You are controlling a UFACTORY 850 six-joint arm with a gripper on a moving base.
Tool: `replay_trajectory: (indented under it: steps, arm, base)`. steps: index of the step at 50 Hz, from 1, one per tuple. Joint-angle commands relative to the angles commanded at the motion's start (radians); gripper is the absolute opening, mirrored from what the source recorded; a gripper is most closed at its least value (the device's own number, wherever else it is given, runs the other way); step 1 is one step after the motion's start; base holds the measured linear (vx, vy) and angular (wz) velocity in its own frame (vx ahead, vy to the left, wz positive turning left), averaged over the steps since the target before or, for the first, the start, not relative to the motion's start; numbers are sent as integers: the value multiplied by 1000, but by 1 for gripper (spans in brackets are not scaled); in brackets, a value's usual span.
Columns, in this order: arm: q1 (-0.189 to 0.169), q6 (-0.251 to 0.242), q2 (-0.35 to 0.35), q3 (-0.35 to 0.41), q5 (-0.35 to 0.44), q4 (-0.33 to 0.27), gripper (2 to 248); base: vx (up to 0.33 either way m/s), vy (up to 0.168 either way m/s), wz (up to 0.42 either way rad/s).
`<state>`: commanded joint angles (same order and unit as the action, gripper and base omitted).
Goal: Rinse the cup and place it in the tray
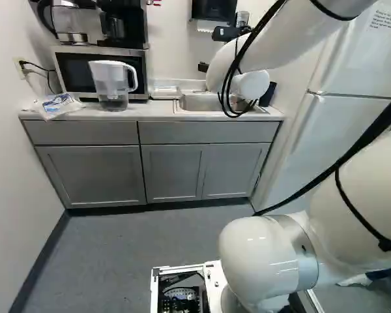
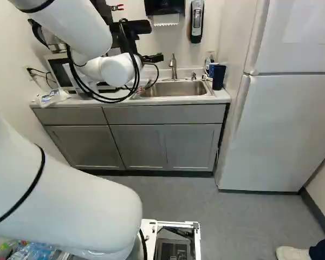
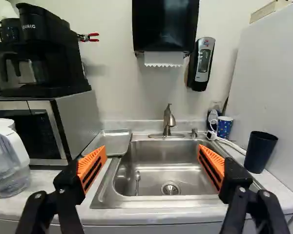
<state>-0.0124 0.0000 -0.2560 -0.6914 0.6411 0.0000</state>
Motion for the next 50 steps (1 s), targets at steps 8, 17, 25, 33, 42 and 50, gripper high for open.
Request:
replay_trajectory:
  steps: [8, 17, 25, 33, 42, 50]
  arm:
    - [0, 0, -2, -15, -18, 0, 247]
    - [0, 0, -5, -31, -41, 0, 247]
    - [0, 0, -9, -44, -63, 0, 247]
    - [0, 0, -14, -57, -85, 0, 247]
    - [0, 0, -18, -71, -110, 0, 247]
    - [0, 0, -23, -84, -134, 0, 247]
  base:
    - [0, 0, 0]
    - [0, 0, 0]
    - [0, 0, 0]
    - [0, 0, 0]
    - [0, 0, 0]
    - [0, 0, 0]
